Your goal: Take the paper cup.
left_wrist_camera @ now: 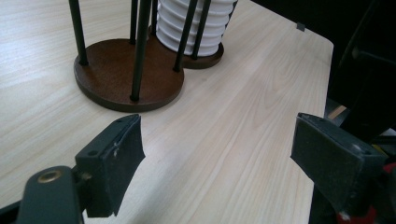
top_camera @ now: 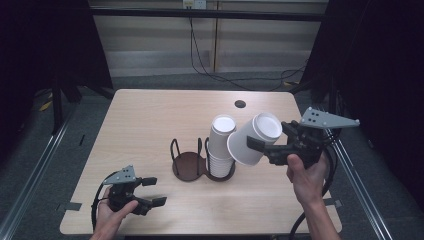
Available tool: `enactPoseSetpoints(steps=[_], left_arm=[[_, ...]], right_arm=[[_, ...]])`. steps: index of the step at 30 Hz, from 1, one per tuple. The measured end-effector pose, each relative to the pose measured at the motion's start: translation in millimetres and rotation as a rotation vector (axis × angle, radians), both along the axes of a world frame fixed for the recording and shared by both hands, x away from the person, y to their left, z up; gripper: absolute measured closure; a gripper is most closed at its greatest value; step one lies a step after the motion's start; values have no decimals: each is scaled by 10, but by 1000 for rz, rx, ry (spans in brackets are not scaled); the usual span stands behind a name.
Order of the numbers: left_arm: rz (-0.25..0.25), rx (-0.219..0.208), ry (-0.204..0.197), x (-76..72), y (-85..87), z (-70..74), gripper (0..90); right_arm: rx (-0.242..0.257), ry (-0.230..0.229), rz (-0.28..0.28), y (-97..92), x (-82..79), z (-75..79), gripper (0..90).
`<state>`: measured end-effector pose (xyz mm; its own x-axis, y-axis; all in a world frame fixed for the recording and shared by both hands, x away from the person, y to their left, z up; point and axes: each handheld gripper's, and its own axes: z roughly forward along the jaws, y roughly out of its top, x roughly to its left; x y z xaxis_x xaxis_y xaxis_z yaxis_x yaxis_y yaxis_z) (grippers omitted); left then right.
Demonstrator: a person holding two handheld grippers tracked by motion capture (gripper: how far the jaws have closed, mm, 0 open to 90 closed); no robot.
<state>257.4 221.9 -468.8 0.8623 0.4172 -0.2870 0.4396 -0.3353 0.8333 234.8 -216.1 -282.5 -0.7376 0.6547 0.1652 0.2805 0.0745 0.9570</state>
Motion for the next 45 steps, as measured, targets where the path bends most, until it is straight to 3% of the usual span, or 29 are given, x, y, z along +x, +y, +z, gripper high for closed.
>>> enactPoseSetpoints(steps=[6, 10, 23, 26, 28, 31, 34, 36, 38, 40, 45], left_arm=[[-23, -17, -23, -15, -83, 64, 164], [-40, -27, -53, -38, -146, 145, 166], [-78, -71, -92, -52, -294, 311, 164], [-92, -74, -114, -54, -344, 362, 165], [-99, -73, -149, -53, -400, 407, 163], [-106, -107, -127, -24, -471, 438, 160], [-122, -91, -142, -13, -542, 453, 160], [-136, -96, -131, 0, -580, 464, 160], [-130, -135, -144, -6, -621, 485, 160], [-142, -107, -157, -24, -664, 491, 159], [-149, -131, -146, -47, -690, 461, 158]], right_arm=[[-21, 22, 30, 43, -33, -140, 230], [-24, 40, 85, 117, -28, -312, 230], [-48, 76, 190, 402, -1, -556, 231], [-58, 99, 216, 506, 29, -637, 231], [-55, 105, 223, 527, 39, -656, 231], [-44, 115, 238, 590, 60, -694, 231], [-45, 117, 258, 660, 72, -709, 231], [-52, 127, 266, 698, 94, -722, 231], [-62, 131, 269, 730, 116, -748, 232], [-53, 135, 272, 747, 124, -780, 232], [-63, 161, 295, 828, 139, -877, 232]])
